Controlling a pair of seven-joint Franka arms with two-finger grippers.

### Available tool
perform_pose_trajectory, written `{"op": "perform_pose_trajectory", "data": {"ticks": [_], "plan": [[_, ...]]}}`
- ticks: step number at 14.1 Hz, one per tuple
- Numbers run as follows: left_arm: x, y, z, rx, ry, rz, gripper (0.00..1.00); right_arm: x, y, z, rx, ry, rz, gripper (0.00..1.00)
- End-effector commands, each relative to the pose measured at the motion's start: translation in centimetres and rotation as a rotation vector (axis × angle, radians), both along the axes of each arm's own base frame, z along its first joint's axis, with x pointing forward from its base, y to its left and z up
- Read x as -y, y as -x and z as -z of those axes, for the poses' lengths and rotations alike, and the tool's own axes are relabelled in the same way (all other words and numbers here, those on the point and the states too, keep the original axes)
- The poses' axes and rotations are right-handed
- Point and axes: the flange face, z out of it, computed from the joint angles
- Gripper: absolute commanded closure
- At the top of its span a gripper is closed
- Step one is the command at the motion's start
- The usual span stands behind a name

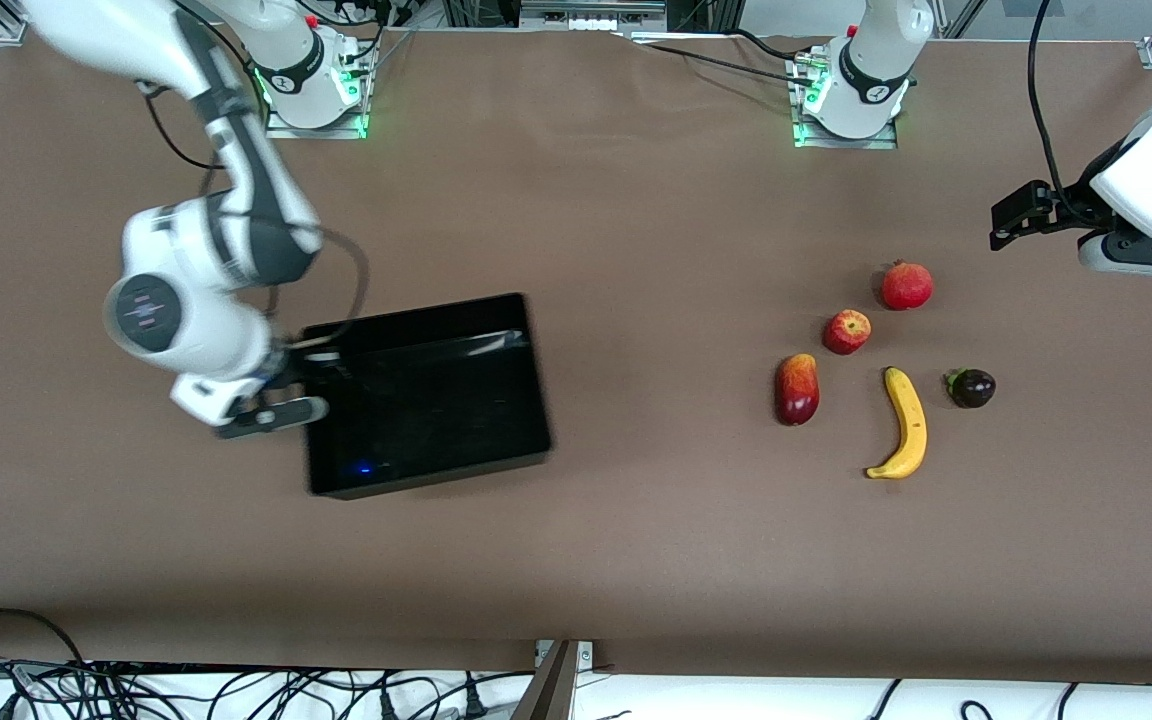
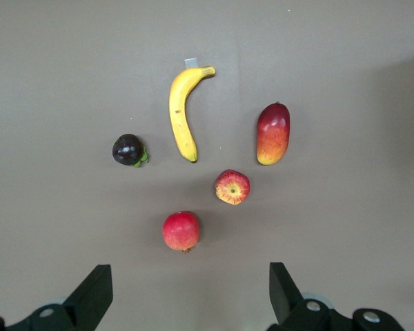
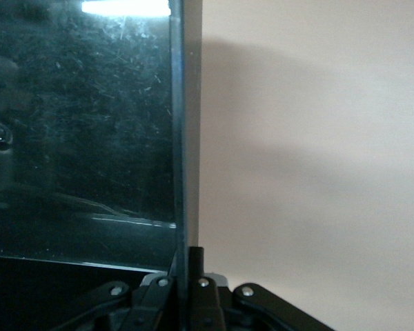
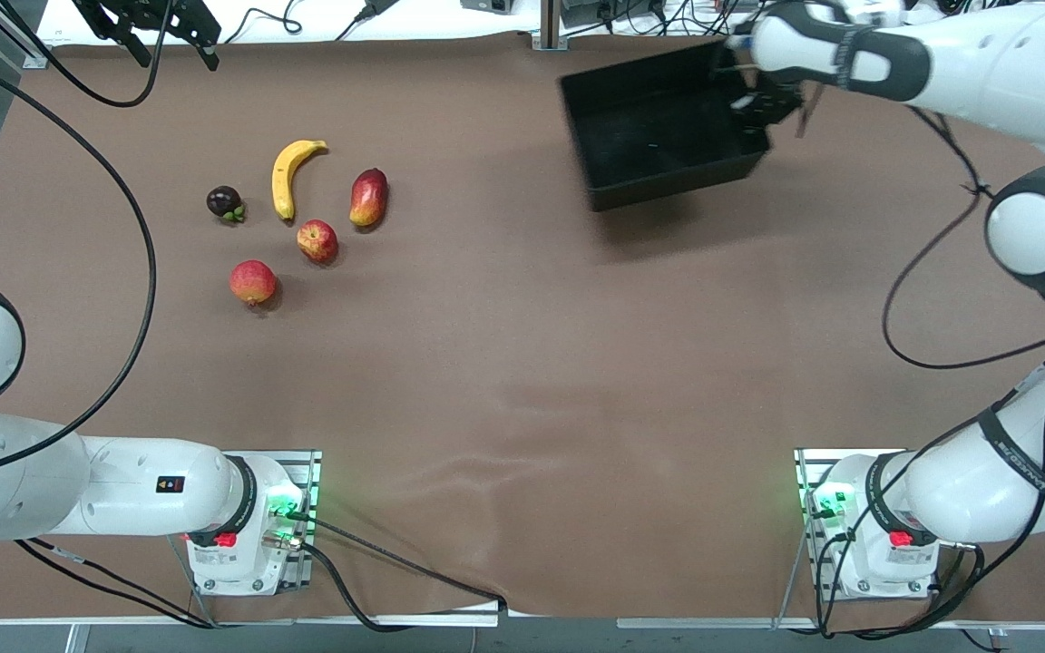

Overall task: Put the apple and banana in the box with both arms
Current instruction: 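Push the black box with the right gripper toward the fruit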

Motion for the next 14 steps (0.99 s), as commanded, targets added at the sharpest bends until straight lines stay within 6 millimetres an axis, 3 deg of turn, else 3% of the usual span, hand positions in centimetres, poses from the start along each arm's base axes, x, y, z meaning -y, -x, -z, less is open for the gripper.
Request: {"op": "perform_pose_trajectory", "data": {"ticks": [1,5,7,11,14], "plan": [[-0.1,-0.1,-0.2,0.007,-0.028,0.015,0.0,-9.6,1.7,0.7,-0.037,-0.055,0.12,1.0],[0.1,-0.5,0.6,-0.001,-0.046,0.006,0.0,-22.6,4.2,3.2,-0.043,-0.083,0.232,1.0],[-0.2,-0.6,0.7,-0.004,-0.045,-0.002,0.0,-27.2,5.7,5.0,-0.043,-0.08,0.256,1.0],[-0.1,-0.5,0.8,-0.01,-0.045,-0.002,0.0,-31.9,8.9,7.3,-0.026,-0.078,0.243,1.0],[0.1,-0.5,0.9,-0.016,-0.046,0.001,0.0,-33.2,9.8,9.1,-0.005,-0.076,0.251,1.0]]}}
